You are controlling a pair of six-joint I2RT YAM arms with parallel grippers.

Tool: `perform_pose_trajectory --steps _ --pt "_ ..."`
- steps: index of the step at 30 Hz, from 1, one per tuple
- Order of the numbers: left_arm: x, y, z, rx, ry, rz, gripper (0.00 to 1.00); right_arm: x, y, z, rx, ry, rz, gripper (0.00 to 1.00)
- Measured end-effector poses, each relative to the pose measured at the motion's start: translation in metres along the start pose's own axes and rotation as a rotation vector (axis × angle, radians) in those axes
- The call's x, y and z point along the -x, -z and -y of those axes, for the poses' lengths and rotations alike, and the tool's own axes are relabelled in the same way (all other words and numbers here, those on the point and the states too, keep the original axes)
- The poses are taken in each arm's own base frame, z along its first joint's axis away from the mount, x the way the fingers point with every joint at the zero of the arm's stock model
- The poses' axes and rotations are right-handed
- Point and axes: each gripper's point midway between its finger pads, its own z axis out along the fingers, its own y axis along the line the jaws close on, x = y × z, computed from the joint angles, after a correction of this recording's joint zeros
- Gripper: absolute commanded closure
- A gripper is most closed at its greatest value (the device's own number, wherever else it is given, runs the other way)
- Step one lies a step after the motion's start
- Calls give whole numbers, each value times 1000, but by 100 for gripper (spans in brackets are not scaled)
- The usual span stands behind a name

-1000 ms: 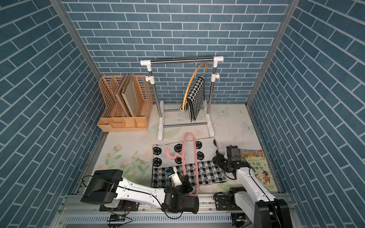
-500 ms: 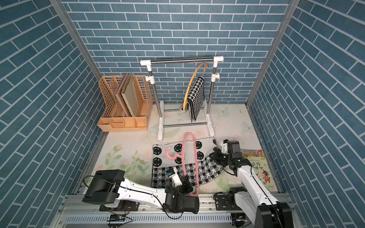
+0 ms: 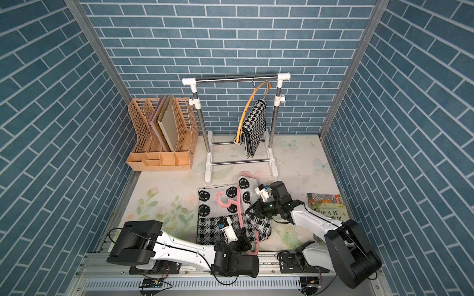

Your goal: Hang the scarf on the hanger

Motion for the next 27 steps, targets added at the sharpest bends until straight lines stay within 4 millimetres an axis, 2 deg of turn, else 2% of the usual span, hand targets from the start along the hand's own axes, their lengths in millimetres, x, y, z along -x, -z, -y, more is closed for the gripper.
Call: perform_pose_trajectory --steps 8,15,18,27 --pt "-2 0 2 -8 -9 -7 100 0 -14 20 -55 -21 -24 98" --pt "-2 -2 4 -12 -30 -12 100 9 -29 19 -25 -82 -28 94" --pt "-2 -4 5 -15 -44 -14 100 16 -35 17 -19 -87 -38 95" --pt "-1 -7 9 -23 -91 -19 100 20 -44 17 8 -81 -37 91"
